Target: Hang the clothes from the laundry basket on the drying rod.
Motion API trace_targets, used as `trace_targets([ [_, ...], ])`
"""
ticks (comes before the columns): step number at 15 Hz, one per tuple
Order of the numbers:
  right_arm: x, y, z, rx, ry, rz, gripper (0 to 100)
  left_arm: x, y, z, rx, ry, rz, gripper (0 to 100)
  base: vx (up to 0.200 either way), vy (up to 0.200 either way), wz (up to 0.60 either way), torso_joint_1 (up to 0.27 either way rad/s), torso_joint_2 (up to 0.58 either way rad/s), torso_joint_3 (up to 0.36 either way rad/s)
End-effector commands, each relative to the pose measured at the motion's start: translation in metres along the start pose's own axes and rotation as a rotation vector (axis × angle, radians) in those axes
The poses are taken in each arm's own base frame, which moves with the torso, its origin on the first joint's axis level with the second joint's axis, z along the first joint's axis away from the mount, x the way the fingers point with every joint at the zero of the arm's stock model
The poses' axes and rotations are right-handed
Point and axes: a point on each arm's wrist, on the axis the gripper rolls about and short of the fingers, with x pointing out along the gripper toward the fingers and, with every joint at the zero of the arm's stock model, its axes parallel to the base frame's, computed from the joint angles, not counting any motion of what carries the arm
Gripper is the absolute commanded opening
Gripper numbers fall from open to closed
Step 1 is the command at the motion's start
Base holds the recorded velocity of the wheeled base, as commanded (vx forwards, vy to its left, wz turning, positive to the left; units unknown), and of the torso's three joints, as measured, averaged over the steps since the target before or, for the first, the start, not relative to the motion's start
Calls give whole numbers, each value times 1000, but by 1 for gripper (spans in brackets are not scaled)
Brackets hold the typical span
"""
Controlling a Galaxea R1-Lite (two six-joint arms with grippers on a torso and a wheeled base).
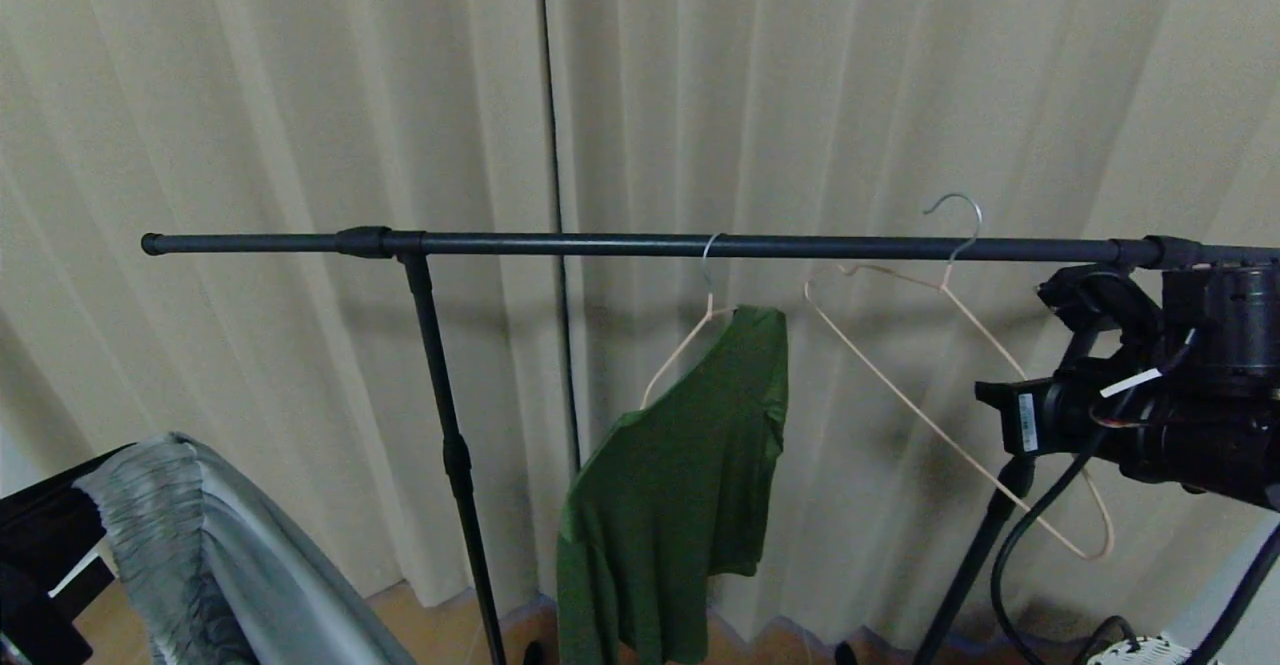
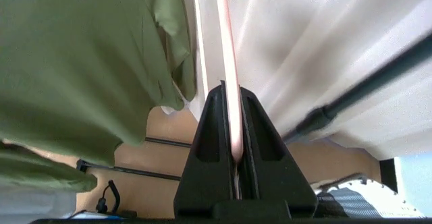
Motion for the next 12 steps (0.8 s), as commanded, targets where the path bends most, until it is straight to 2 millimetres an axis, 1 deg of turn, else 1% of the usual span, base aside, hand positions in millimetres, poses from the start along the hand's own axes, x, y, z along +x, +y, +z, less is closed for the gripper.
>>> trace_targets([
  [1,-22,-2,-3,2,-41,2,0,0,0,0,0,-2,1,0,0,0,0,0,0,0],
  [4,-34,-4,-12,1,-42,1,0,0,1,0,10,2,6,0,0,0,0,0,0,0],
  [9,-47,-5,-12,2,-71,2,0,-1,1,-2,33,5,21,0,-200,0,0,9,2,2],
  [12,-48,-6,-16,0,-61,1,0,-1,1,-2,33,5,21,0,-200,0,0,-4,1,4],
])
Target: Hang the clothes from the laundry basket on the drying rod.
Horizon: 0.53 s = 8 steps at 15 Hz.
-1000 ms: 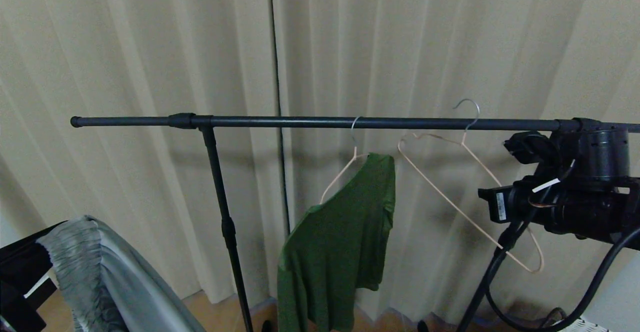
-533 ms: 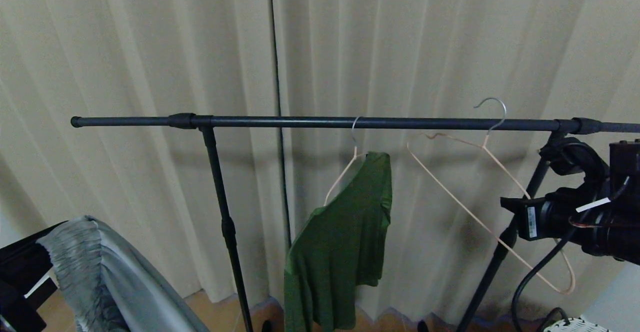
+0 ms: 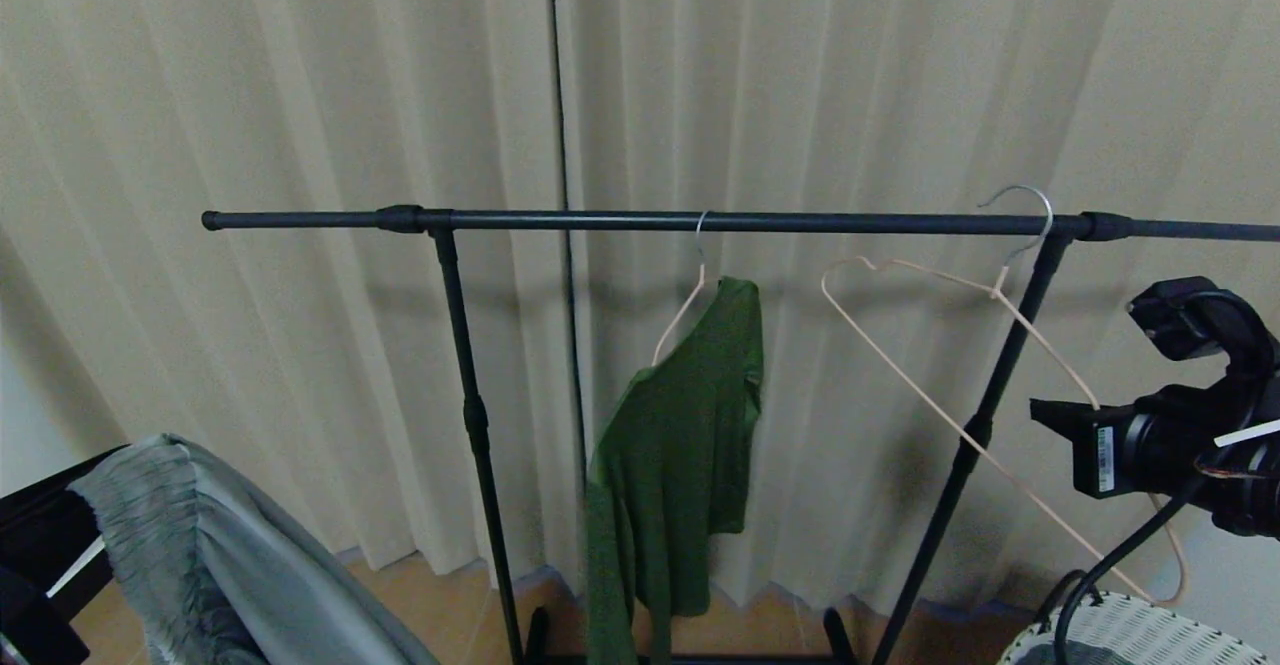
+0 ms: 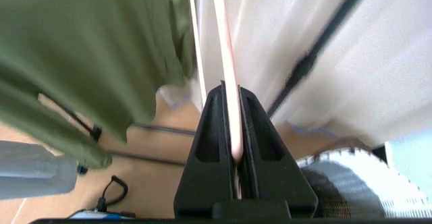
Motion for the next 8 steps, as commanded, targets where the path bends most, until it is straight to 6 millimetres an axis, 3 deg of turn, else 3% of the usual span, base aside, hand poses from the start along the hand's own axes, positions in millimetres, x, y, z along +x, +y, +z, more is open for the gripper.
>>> trace_targets([
  [1,-3,0,-3,0,0,0,0,0,0,-1,0,3,-1,0,-200,0,0,-2,-2,2],
  [7,-2,0,-11,-1,25,1,0,1,-1,-2,0,10,-5,0,-200,0,0,4,1,3],
  [8,-2,0,-13,0,31,4,0,0,-1,-3,10,7,-5,0,0,0,0,0,0,0],
])
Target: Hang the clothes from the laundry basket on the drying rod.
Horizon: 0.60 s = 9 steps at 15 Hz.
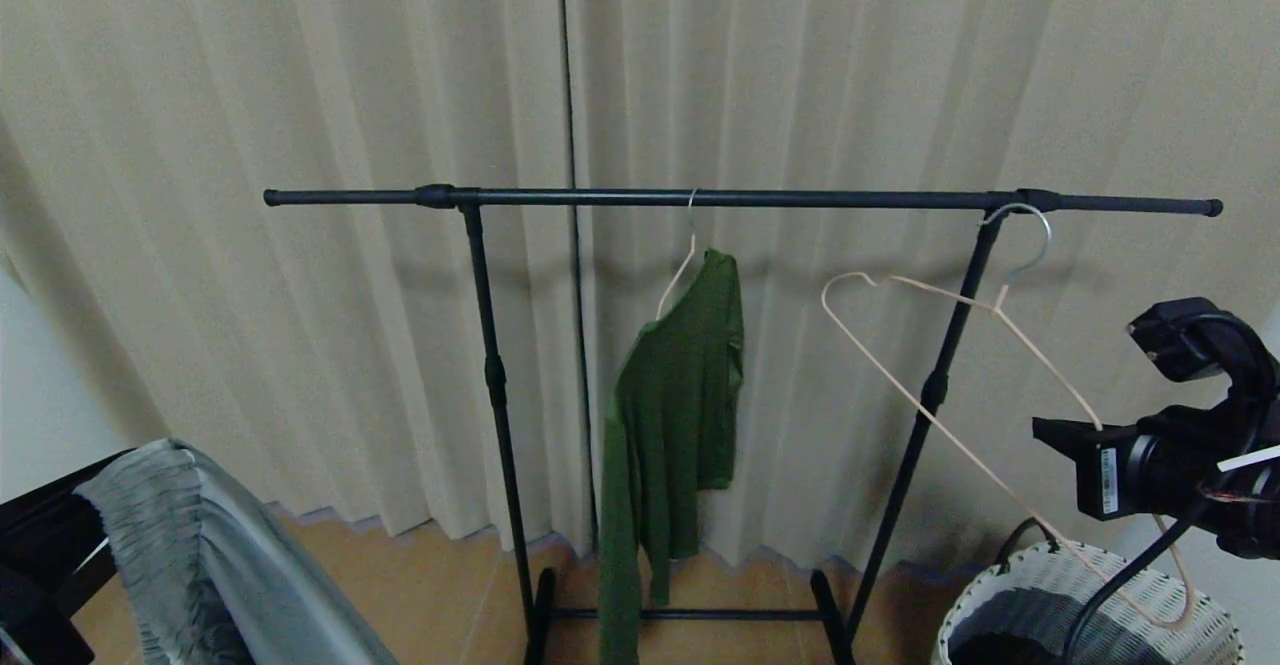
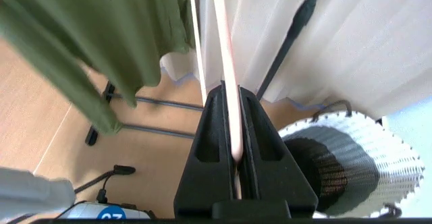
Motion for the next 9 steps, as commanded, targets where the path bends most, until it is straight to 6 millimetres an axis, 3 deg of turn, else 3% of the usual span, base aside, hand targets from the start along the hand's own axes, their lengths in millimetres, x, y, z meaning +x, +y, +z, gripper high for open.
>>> trace_targets([
  [1,0,0,-3,-1,10,5,0,-1,0,-1,9,-1,0,0,0,0,0,0,0,0],
  [6,-1,1,-10,1,25,15,0,-3,-3,-8,61,17,-12,0,0,0,0,0,0,0],
  [9,-5,19,-4,-33,-27,103,0,12,1,-3,110,82,-4,0,0,0,0,0,0,0],
])
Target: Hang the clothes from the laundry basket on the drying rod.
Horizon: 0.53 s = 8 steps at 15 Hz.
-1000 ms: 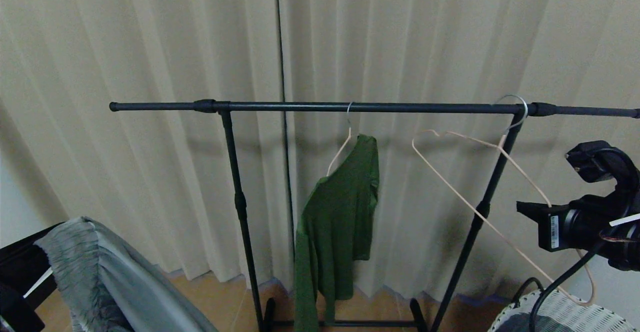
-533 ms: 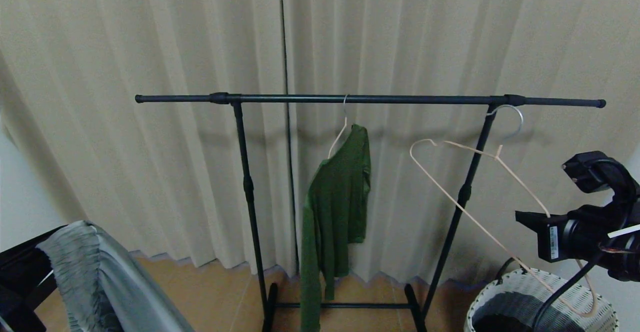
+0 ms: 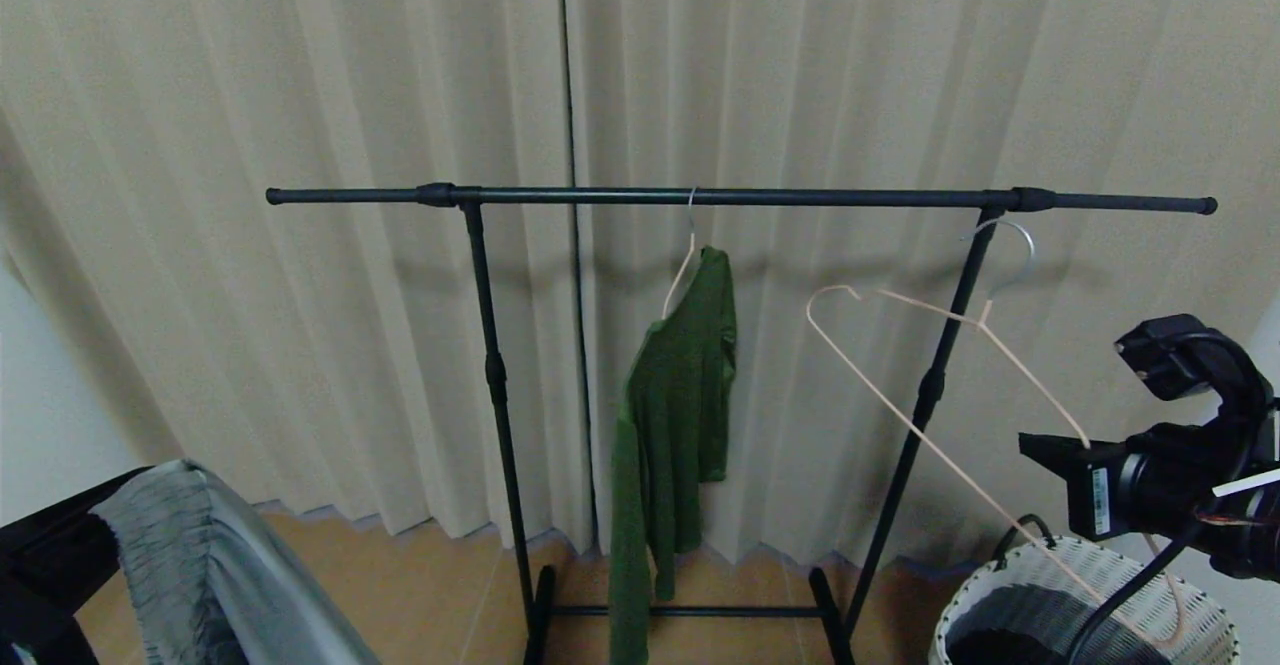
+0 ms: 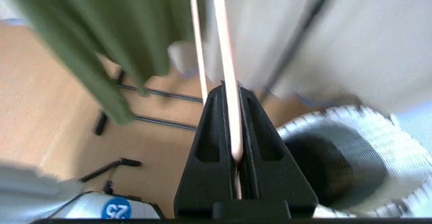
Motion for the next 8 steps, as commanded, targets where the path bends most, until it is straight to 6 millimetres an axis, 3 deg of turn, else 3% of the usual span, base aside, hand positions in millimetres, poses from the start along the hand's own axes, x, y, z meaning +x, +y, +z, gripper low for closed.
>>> trace_targets([
  [1,-2,17,7,-32,-66,82,0,16,5,10,20,71,15,0,0,0,0,0,0,0],
  [4,-6,40,13,-66,-136,190,0,37,12,44,26,131,-4,0,0,0,0,0,0,0],
  [8,-7,66,13,-26,-116,304,0,78,2,65,27,192,-16,0,0,0,0,0,0,0],
])
